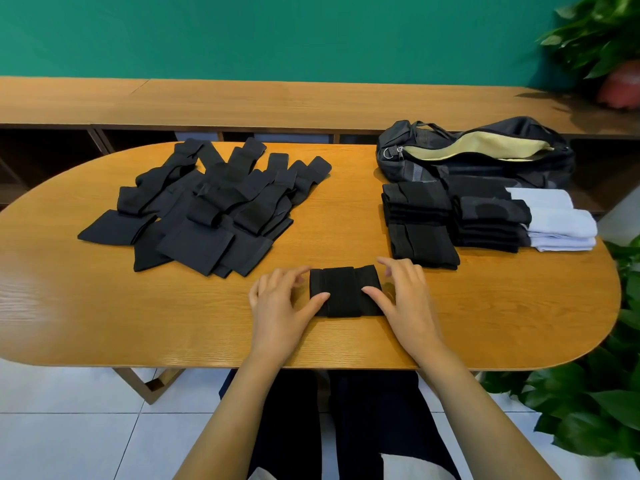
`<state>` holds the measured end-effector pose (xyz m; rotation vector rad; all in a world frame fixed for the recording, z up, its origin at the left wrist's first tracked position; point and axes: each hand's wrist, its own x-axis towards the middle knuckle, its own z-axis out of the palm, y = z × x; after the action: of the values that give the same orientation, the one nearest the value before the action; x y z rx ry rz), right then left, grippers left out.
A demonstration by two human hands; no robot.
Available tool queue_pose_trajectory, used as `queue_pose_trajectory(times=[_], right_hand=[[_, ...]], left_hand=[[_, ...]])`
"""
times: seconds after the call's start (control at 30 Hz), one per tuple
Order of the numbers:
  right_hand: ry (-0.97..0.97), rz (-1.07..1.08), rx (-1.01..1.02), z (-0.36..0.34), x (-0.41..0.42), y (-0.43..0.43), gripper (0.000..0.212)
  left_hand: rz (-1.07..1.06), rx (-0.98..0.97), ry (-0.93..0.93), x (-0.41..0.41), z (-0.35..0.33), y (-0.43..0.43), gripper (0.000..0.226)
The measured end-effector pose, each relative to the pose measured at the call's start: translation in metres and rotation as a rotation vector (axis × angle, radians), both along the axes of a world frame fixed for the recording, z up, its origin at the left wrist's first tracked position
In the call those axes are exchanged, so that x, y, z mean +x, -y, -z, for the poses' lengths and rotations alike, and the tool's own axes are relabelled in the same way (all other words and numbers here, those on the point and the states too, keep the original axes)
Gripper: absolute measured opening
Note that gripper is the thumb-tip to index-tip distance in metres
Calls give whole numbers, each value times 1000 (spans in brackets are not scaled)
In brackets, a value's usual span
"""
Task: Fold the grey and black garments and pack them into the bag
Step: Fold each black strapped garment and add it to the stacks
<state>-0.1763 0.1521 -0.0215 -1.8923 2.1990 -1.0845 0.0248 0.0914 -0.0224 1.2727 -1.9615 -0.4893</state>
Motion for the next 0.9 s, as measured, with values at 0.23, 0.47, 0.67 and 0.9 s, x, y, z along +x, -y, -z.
queue_pose_trajectory(times=[0.23,0.47,0.67,0.9], right_hand=[[-33,-24,-33,5,-1,2,32],[72,-84,-86,4,1,-1,27],[-248,-263,-59,-5,5,-6,32],[-608,-302,181,-11,19,1,56]], left_hand=[[244,85,131,2,-5,0,55],[138,18,109,1,-4,-1,51],[31,3,107,1,-4,-2,61],[12,7,112,0,0,0,69]])
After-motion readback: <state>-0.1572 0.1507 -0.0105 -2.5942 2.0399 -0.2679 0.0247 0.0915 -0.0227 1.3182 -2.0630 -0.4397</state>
